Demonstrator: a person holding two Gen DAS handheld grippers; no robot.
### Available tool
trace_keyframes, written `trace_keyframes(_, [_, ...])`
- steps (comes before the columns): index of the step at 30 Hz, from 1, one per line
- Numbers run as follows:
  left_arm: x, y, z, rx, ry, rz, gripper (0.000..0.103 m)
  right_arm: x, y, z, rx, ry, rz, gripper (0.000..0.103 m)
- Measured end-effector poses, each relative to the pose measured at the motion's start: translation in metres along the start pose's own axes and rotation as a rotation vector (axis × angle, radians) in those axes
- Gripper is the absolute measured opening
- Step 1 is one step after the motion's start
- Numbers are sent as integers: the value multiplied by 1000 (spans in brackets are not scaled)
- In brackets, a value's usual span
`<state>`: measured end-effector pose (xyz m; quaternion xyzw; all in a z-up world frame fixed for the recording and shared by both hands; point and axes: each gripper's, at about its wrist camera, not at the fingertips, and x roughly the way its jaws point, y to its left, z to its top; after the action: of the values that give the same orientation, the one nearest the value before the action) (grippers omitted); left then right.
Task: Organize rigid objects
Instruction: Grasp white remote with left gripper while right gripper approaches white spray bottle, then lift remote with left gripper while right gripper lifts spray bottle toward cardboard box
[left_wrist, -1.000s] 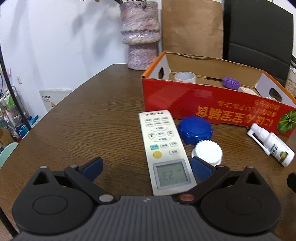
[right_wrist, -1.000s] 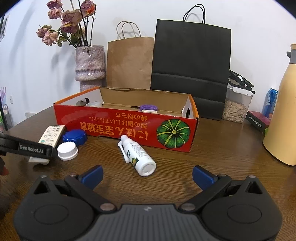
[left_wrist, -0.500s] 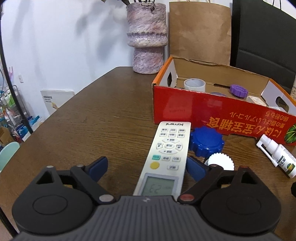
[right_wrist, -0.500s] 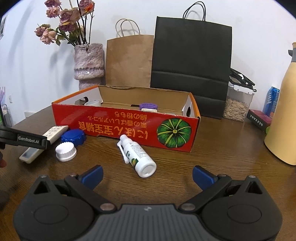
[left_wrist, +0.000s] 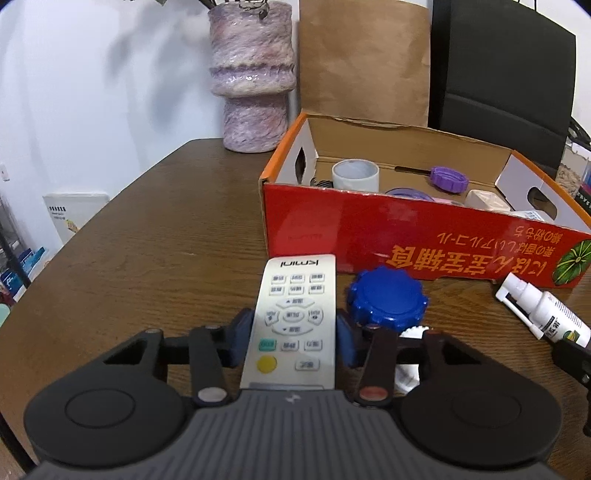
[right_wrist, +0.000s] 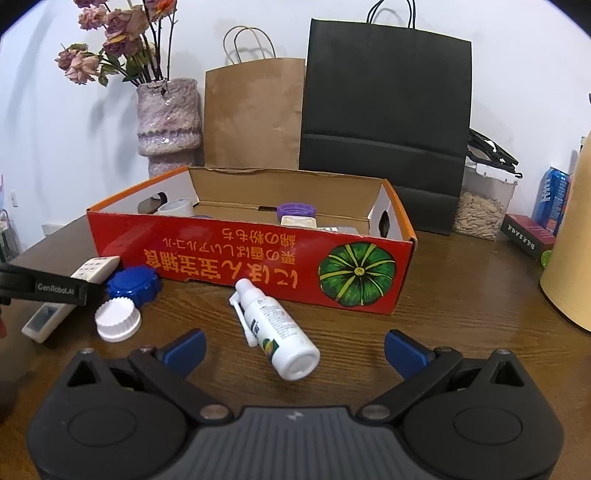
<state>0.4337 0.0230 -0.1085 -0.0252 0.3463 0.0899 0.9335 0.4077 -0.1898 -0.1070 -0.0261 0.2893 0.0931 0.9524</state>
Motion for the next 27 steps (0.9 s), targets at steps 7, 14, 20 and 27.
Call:
trace_keyframes(7, [0, 0, 0, -2, 1, -5, 47, 13, 0, 7, 5, 13, 9, 103])
trace_keyframes(14, [1, 2, -1, -7, 0, 6, 47, 30, 0, 13, 5, 51, 26, 95])
trace_keyframes(20, [1, 1, -1, -4, -1, 10, 47, 40, 0, 14, 7, 93, 66, 50])
trace_keyframes(27, [0, 1, -1, -5, -2, 14, 47, 29, 8, 11, -38, 62, 108, 27])
